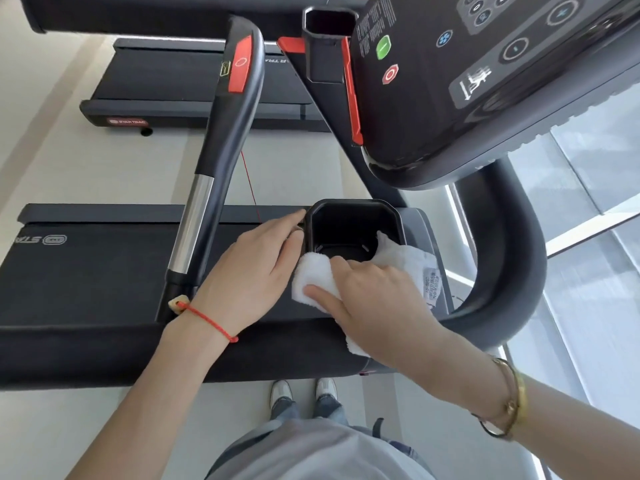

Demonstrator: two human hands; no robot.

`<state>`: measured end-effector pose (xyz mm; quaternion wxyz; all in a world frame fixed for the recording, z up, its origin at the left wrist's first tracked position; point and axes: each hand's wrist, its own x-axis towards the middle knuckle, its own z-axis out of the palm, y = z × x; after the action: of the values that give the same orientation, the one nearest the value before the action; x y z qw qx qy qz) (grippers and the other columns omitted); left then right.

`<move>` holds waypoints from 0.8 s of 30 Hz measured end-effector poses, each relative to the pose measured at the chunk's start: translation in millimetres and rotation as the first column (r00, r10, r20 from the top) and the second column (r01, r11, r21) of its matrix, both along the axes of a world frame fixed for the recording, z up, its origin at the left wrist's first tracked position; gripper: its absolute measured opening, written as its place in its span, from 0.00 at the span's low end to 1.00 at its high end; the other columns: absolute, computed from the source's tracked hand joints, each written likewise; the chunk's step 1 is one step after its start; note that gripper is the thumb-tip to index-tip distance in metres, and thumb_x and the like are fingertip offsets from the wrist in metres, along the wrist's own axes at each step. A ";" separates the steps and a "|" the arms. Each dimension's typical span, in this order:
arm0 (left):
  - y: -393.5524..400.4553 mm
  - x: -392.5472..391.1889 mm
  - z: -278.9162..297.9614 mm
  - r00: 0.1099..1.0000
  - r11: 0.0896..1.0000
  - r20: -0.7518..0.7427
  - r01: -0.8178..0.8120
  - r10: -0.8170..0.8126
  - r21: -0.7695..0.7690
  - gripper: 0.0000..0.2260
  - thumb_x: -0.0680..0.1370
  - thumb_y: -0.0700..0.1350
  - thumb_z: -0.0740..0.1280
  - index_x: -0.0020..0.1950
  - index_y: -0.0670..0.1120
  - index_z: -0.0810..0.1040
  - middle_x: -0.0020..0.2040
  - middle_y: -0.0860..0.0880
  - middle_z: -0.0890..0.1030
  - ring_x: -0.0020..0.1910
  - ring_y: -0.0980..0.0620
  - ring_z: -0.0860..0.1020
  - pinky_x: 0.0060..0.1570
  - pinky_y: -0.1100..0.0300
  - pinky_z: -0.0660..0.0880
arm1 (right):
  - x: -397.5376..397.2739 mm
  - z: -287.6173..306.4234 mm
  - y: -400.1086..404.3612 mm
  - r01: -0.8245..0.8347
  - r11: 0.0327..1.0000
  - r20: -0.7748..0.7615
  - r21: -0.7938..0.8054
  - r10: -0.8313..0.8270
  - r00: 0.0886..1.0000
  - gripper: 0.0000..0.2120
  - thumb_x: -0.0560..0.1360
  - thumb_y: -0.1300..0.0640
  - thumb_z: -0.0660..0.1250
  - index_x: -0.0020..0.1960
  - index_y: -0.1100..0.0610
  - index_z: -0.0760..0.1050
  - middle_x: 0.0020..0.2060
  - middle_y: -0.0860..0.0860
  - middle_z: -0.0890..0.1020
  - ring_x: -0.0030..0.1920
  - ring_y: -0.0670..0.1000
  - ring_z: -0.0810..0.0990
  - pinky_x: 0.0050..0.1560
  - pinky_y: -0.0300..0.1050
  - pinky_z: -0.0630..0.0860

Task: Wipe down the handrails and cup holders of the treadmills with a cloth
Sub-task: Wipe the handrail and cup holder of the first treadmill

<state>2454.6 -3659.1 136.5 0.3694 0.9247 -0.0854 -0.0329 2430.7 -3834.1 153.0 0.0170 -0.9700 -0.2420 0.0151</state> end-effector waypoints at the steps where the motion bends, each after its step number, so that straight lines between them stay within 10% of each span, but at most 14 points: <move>1: 3.4 -4.0 1.4 1.000 1.000 0.008 0.003 -0.003 0.016 0.20 0.84 0.51 0.52 0.75 0.53 0.67 0.67 0.55 0.76 0.64 0.55 0.74 0.63 0.52 0.73 | -2.4 -1.1 7.5 0.051 0.999 0.066 -0.018 -0.050 0.997 0.20 0.78 0.38 0.58 0.39 0.53 0.65 0.28 0.48 0.73 0.28 0.50 0.73 0.30 0.40 0.59; 13: 28.8 -45.9 7.7 0.993 0.988 0.111 0.016 -0.033 0.151 0.21 0.81 0.50 0.56 0.74 0.50 0.68 0.63 0.53 0.78 0.59 0.52 0.78 0.57 0.52 0.76 | 51.7 -10.9 58.4 0.332 0.934 -0.015 0.135 -0.333 0.943 0.19 0.83 0.45 0.53 0.50 0.60 0.71 0.39 0.52 0.75 0.40 0.56 0.77 0.35 0.45 0.63; 24: 45.1 -80.2 3.7 0.984 0.974 0.151 0.056 -0.090 0.217 0.17 0.81 0.49 0.59 0.70 0.50 0.74 0.59 0.56 0.80 0.57 0.56 0.78 0.55 0.61 0.74 | -2.3 15.3 -4.9 0.050 0.982 -0.109 0.180 -0.031 0.994 0.28 0.72 0.31 0.47 0.40 0.55 0.66 0.26 0.47 0.70 0.28 0.48 0.69 0.29 0.40 0.59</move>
<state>2374.4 -3614.0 140.2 0.2590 0.9548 -0.1446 0.0187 2428.4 -3839.0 168.3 0.1188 -0.9669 -0.2215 0.0437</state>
